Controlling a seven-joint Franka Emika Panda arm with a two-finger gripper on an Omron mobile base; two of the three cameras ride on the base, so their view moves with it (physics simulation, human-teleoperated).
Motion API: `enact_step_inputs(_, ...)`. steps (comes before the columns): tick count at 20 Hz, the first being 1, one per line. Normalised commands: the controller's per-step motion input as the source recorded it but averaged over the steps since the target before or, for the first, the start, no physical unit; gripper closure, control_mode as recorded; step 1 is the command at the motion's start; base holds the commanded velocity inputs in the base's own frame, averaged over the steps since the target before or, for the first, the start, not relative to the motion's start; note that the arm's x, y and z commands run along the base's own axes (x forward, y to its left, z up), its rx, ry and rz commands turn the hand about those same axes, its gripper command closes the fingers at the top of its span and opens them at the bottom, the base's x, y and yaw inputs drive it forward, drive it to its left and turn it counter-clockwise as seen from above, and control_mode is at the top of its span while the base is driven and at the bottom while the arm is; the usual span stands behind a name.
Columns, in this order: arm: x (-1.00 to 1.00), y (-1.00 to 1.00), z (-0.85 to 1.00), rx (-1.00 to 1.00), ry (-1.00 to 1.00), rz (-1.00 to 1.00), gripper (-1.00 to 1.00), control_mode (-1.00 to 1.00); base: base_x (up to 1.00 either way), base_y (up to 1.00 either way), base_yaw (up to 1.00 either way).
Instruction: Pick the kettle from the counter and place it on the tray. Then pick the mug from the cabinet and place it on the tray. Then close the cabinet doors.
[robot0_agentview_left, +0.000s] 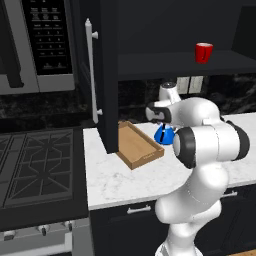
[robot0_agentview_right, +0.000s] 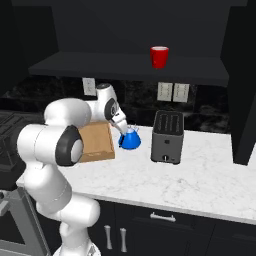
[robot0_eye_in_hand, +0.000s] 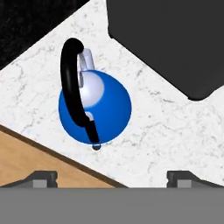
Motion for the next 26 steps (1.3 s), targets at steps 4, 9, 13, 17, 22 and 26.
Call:
enact_step_inputs(4, 0.47, -0.17, -0.22, 0.04, 0.00, 0.00, -1.00, -1.00, 0.00, 0.00, 0.00)
enact_step_inputs(9, 0.48, -0.08, -0.28, 0.05, 0.00, 0.00, -1.00, -1.00, 0.00, 0.00, 0.00)
enact_step_inputs(13, 0.38, -0.19, -0.28, 0.08, 0.00, 0.00, -1.00, -1.00, 0.00, 0.00, 0.00)
enact_step_inputs(17, 0.28, -0.15, -0.22, 0.07, 0.00, 0.00, -1.00, -1.00, 0.00, 0.00, 0.00)
enact_step_inputs(22, 0.07, 0.00, -0.03, -0.01, 0.01, 0.00, 1.00, -1.00, 0.00, 0.00, 0.00)
enact_step_inputs(26, 0.00, 0.00, -0.31, -0.01, 0.00, 0.00, 1.00, -1.00, 0.00, 0.00, 0.00)
